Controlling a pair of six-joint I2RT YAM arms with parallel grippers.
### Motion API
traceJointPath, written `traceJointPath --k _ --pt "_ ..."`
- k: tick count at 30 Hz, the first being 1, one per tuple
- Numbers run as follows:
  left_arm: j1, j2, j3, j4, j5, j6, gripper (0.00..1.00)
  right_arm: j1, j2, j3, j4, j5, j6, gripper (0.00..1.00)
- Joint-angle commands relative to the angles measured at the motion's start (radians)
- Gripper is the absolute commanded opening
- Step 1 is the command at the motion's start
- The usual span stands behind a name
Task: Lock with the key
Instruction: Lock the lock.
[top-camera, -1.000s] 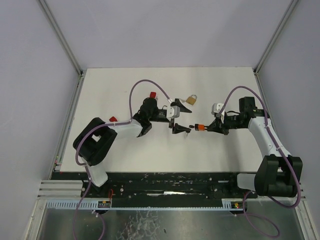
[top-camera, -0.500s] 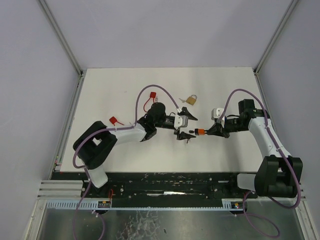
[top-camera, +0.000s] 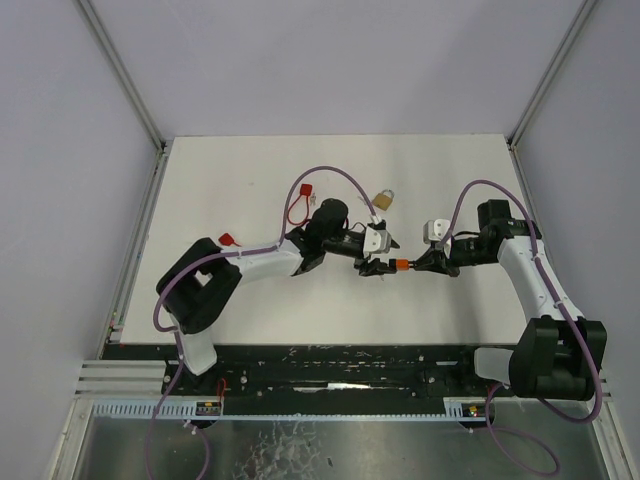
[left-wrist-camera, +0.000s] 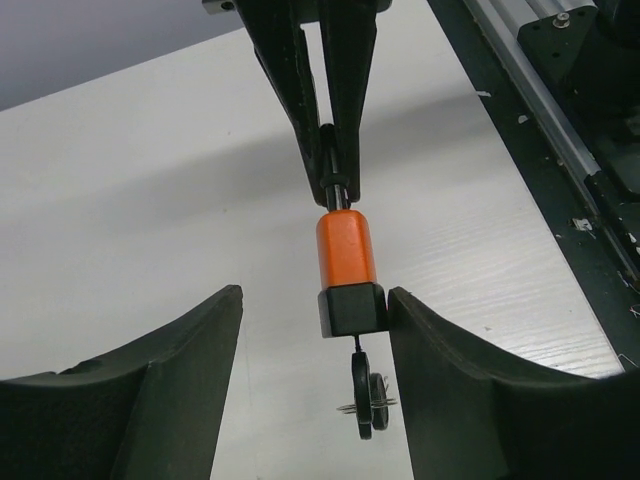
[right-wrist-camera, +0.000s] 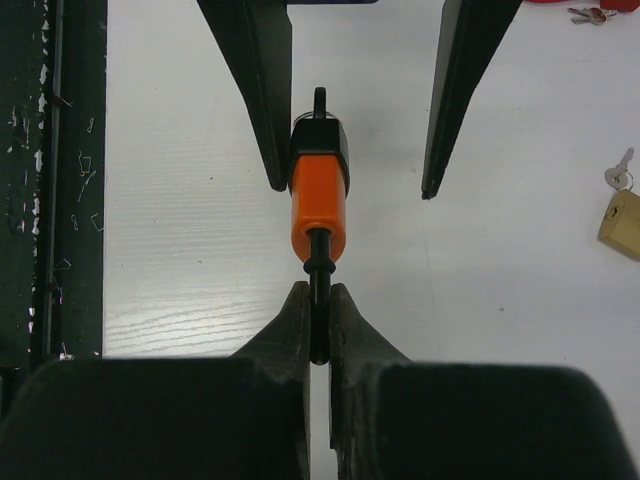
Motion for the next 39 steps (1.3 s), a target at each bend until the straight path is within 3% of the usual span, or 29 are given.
traceJointPath --k 1,17,39 --pt "-0.007 0.012 0.032 -0.048 0.002 0.046 0.58 -0.002 -0.027 0.039 -0.021 -0.086 -0.022 0.0" --pt "-0.007 0.011 0.042 -0.09 0.025 0.073 0.56 -0.015 -0.031 0.045 -0.037 -0.106 -0.024 0.0" --pt "-0.021 0.039 0.102 -0.194 0.063 0.121 0.42 -0.018 -0.028 0.033 -0.014 -0.117 -0.011 0.0"
